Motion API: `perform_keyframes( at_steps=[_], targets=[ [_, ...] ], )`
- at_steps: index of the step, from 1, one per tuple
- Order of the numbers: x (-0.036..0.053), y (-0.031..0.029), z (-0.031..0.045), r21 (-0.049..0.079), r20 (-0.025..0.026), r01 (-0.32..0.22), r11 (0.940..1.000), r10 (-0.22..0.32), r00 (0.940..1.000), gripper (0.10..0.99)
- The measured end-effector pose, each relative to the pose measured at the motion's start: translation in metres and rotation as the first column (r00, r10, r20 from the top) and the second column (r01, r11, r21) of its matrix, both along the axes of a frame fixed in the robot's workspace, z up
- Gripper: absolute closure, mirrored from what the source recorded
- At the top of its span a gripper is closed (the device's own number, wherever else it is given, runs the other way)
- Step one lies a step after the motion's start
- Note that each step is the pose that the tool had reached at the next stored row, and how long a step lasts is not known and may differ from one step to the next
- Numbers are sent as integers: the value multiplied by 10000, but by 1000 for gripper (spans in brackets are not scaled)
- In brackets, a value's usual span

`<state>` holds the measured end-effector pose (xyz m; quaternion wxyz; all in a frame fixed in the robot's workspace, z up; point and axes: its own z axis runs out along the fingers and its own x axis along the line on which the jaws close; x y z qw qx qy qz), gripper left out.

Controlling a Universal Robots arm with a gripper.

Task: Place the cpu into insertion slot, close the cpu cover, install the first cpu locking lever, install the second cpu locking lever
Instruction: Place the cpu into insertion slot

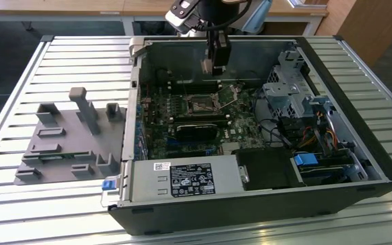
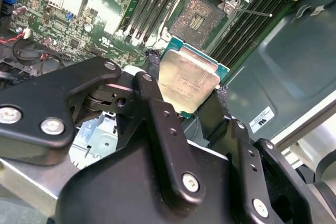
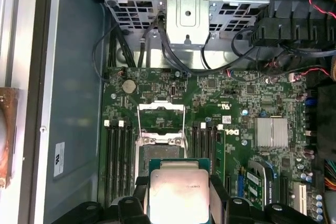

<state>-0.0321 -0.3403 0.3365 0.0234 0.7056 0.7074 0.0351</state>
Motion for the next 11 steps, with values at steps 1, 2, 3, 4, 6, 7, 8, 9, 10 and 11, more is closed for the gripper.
perform_keyframes(
  at_steps=[1,2,3,4,6,7,8,9,10,11],
  targets=[
    [0,0,-13,0,0,0,10000,0,10000,545],
    [0,0,-26,1,1,0,10000,0,10000,545],
    [0,0,-37,1,1,0,10000,0,10000,545],
    [0,0,-48,1,0,0,10000,0,10000,545],
    [0,0,-71,0,0,0,10000,0,10000,545],
    [0,0,-79,0,0,0,10000,0,10000,545],
    [0,0,-88,0,0,0,10000,0,10000,545],
    [0,0,-96,0,0,0,10000,0,10000,545],
    [0,0,-103,0,0,0,10000,0,10000,545],
    [0,0,-109,0,0,1,10000,-1,10000,545]
  ],
)
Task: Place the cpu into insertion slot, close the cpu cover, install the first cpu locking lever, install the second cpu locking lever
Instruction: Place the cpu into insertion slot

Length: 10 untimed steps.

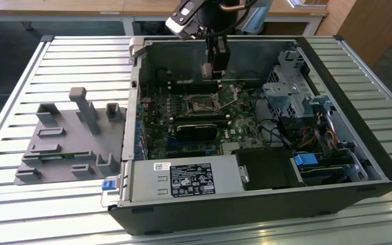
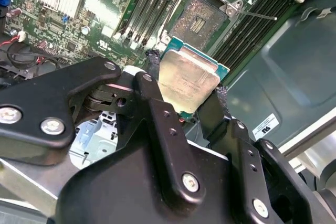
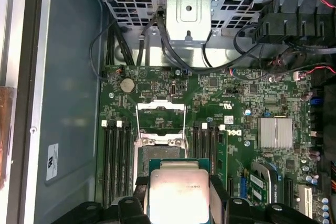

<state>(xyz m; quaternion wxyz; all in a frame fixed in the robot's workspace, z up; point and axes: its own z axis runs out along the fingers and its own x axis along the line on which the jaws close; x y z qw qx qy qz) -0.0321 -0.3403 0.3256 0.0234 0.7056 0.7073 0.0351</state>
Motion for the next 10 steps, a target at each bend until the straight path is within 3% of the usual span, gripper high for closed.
perform_keyframes(
  at_steps=[10],
  targets=[
    [0,0,-68,0,0,0,10000,0,10000,545]
  ],
)
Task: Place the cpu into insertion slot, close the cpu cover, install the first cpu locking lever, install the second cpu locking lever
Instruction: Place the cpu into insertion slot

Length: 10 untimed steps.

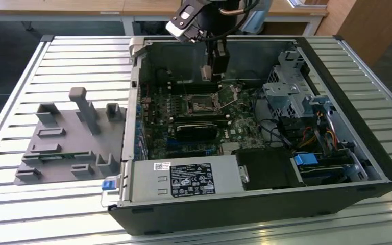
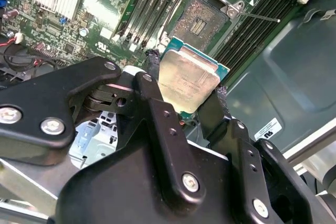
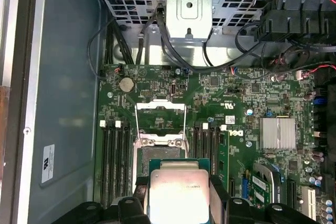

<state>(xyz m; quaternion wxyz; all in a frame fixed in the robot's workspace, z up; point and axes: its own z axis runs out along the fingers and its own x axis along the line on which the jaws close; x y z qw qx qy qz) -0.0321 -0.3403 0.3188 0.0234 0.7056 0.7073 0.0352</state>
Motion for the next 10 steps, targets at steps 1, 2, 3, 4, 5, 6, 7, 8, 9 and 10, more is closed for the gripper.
perform_keyframes(
  at_steps=[1,2,3,4,5,6,7,8,9,10],
  targets=[
    [0,0,-8,0,0,0,10000,0,10000,545],
    [0,0,-16,0,0,0,10000,0,10000,545],
    [0,0,-24,0,0,0,10000,0,10000,545],
    [0,0,-33,1,0,0,10000,0,10000,545],
    [0,0,-41,0,0,0,10000,0,10000,545],
    [0,0,-48,0,0,0,10000,0,10000,545],
    [0,0,-55,0,0,0,10000,0,10000,545],
    [0,0,-63,0,0,0,10000,0,10000,545],
    [0,0,-70,0,-1,0,10000,0,10000,545],
    [0,0,-79,0,0,0,10000,0,10000,545]
  ],
)
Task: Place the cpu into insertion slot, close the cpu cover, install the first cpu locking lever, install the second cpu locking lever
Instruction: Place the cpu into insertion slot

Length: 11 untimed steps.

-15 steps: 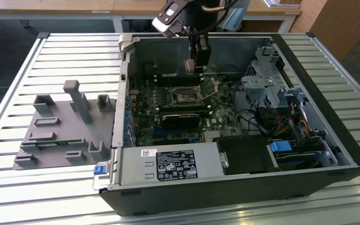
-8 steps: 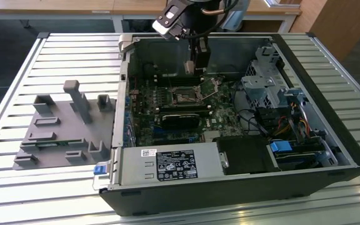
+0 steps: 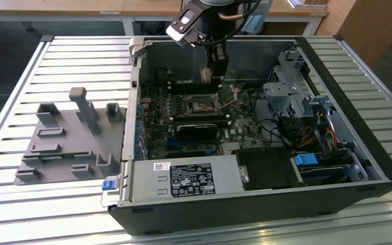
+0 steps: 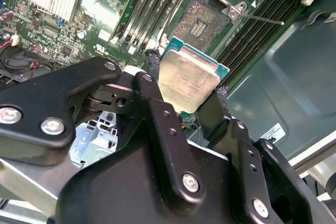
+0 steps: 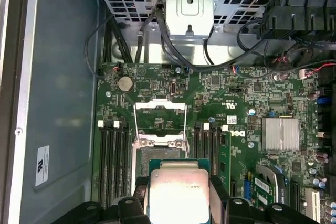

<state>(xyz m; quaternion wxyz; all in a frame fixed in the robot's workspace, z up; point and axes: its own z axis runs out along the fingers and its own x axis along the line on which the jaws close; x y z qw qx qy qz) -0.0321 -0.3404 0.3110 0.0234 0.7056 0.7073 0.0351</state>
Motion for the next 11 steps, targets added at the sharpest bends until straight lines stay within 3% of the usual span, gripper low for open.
perform_keyframes(
  at_steps=[11],
  targets=[
    [0,0,-95,0,0,0,10000,0,10000,545]
  ],
)
